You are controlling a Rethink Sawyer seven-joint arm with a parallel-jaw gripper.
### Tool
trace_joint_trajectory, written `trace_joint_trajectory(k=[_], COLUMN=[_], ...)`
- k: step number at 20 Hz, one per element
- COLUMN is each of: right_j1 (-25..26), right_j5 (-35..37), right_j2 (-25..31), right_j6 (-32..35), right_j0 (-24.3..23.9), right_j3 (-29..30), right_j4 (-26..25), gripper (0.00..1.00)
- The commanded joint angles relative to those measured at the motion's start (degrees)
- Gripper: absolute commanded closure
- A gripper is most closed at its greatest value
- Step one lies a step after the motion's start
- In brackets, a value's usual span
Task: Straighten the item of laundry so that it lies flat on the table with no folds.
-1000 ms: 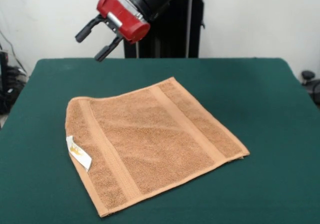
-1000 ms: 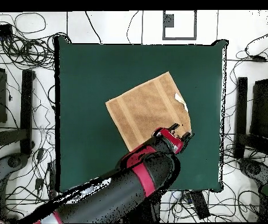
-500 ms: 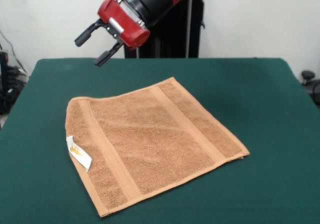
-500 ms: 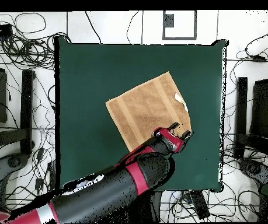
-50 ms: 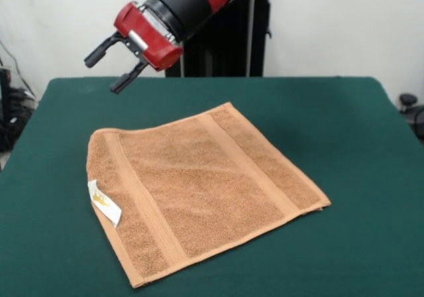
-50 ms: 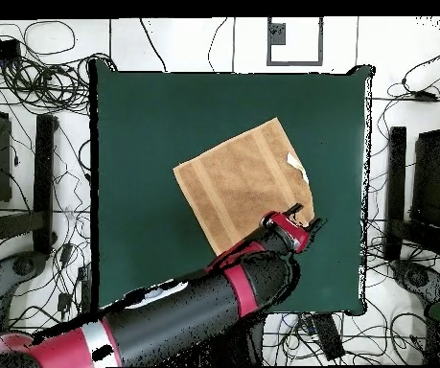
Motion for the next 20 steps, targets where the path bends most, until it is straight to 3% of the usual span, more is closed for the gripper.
trace_joint_trajectory(k=[1, 20], right_j1=[1.28, 6.51], right_j5=[-5.15, -15.17], right_j2=[11.89, 17.06], right_j6=[5.4, 4.96], right_j0=[-1.87, -6.0], right_j3=[-0.78, -3.08], right_j4=[4.0, 8.39], gripper=[0.0, 0.0])
